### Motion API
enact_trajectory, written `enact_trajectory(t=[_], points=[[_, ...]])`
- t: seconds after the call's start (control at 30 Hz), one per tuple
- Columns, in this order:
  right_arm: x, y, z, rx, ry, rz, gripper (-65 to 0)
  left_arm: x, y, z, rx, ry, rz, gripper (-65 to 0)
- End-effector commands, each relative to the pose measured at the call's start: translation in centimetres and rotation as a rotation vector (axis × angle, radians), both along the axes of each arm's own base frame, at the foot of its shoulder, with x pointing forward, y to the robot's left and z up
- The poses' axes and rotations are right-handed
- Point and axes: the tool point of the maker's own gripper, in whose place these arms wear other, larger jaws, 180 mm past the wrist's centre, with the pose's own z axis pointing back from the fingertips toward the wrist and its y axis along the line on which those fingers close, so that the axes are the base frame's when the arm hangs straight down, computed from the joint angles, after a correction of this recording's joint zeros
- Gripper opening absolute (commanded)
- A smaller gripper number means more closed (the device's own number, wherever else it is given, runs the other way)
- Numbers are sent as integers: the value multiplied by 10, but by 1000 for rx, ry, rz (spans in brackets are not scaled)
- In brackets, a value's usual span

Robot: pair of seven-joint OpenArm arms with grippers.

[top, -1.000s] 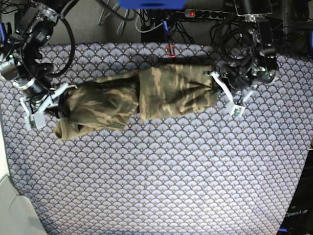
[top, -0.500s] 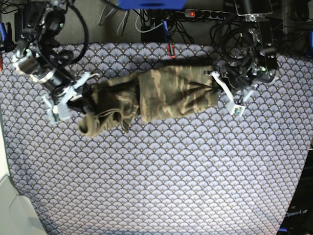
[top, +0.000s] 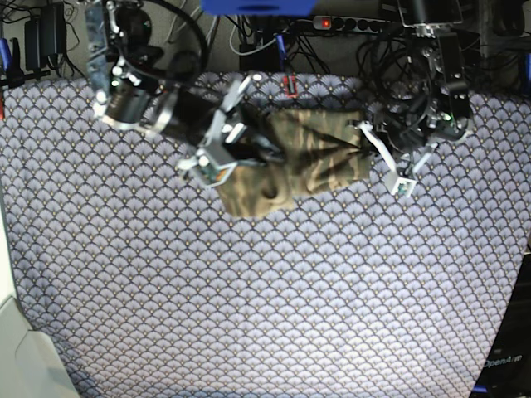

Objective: Fold the T-shirt properly
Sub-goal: 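Fold the strip's end with the right gripper over onto the left gripper's end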

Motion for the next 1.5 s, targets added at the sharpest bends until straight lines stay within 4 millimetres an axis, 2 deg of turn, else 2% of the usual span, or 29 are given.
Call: enact_trajectory(t=[0.0, 0.13, 0.2, 0.27, 0.37, 0.57, 0.77, 0.93, 1.27, 1.47], points=[[1, 9, 16, 73, -26, 6, -650, 4, 5, 4, 17, -15, 5, -612], [-6, 35, 3, 23, -24, 71, -650, 3, 5, 3, 17, -12, 5, -612], [-6, 40, 1, 7, -29, 79, -650, 3, 5, 3, 17, -12, 5, -612], [0, 47, 9, 15, -58, 80, -650, 2, 4, 3, 15, -11, 5, -611], [9, 51, 4, -15, -72, 90, -650, 2, 4, 3, 15, -11, 5, -611], [20, 63, -16, -18, -9, 106, -650, 2, 3, 3, 11, -11, 7, -611], [4, 95, -31, 51, 48, 174, -650, 3, 2, 4, 5, -14, 7, -611], [0, 116, -40, 74, 84, 215, -650, 3, 2, 4, 5, -14, 6, -611], [26, 126, -49, 55, 98, 215, -650, 1, 3, 5, 15, 3, 1, -611], [29, 126, -46, 87, 90, 201, -650, 6, 24, 23, 11, -44, 116, -611]])
